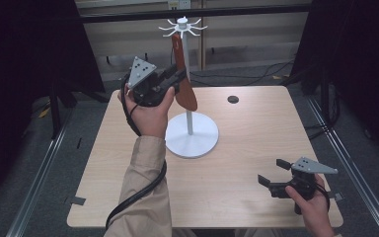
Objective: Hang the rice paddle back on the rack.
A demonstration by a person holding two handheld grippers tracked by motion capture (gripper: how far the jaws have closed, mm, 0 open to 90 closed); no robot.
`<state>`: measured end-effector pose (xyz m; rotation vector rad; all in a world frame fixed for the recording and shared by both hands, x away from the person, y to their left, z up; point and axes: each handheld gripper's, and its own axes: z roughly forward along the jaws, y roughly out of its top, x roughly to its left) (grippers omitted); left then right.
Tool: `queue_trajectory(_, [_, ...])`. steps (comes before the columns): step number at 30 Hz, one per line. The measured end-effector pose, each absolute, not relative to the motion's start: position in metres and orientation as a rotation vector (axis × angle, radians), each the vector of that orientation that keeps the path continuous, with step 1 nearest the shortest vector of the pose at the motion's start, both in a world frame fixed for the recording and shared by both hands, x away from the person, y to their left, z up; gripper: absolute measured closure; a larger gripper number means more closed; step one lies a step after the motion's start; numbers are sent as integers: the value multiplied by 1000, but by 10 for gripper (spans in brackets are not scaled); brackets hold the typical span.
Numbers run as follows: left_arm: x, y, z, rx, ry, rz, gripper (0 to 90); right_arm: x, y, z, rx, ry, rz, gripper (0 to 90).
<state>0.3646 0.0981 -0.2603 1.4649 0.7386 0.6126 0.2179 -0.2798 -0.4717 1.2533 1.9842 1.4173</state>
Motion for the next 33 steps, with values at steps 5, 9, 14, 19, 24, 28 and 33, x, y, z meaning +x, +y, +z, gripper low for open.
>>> queue_trajectory(5, [368, 94, -260, 1472, 743, 625, 665, 218, -280, -472, 1258, 1983, 1418, 39])
queue_trajectory(9, [371, 90, -259, 1464, 753, 629, 665, 218, -281, -471, 1266, 1974, 1425, 39])
queue_trajectory(14, [375, 87, -261, 1461, 761, 644, 665, 219, -281, -472, 1266, 1977, 1423, 39])
queue_trajectory(19, [377, 86, -266, 1451, 755, 662, 664, 219, -281, -473, 1261, 1978, 1422, 39])
queue_trajectory(24, [375, 87, -266, 1446, 755, 656, 662, 219, -280, -472, 1259, 1980, 1422, 39])
queue_trajectory(28, [374, 88, -267, 1455, 749, 651, 661, 219, -279, -471, 1254, 1982, 1422, 39])
queue_trajectory(33, [373, 88, -267, 1457, 745, 656, 623, 218, -278, -470, 1250, 1987, 1423, 39])
